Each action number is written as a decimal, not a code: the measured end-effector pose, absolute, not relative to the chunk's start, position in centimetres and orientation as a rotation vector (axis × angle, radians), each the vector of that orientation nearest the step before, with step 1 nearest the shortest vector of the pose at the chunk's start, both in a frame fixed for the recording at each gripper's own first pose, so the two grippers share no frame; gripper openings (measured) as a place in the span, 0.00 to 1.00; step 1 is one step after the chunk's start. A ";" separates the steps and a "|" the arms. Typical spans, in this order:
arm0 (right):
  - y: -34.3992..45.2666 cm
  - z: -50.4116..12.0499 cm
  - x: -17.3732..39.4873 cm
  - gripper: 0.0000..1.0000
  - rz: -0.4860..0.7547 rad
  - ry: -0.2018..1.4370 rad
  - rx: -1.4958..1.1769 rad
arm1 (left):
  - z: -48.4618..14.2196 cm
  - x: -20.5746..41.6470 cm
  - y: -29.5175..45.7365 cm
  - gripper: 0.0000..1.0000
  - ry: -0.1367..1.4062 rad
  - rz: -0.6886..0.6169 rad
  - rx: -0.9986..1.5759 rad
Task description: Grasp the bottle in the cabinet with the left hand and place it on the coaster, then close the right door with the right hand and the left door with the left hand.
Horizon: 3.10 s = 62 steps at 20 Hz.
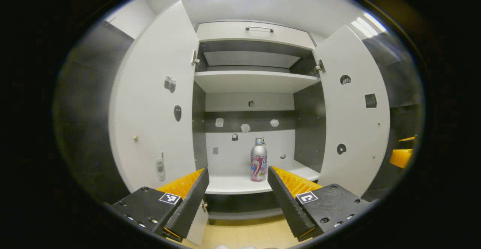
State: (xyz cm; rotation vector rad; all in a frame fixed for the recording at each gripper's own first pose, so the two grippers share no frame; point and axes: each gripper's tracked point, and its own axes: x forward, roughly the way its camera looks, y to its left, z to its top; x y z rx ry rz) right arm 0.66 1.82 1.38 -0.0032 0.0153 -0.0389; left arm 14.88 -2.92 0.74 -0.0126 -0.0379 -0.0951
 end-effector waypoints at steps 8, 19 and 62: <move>1.1 1.8 0.8 0.96 -0.098 0.045 0.004 | 0.5 28.0 -7.7 1.00 -0.058 -0.140 -0.013; 1.6 0.5 2.6 0.99 -0.107 0.103 -0.007 | -5.5 40.1 -11.5 0.96 0.027 -0.120 -0.002; -1.2 -3.1 -1.7 1.00 -0.096 0.117 0.021 | -15.5 9.8 -10.7 0.80 0.018 -0.320 -0.023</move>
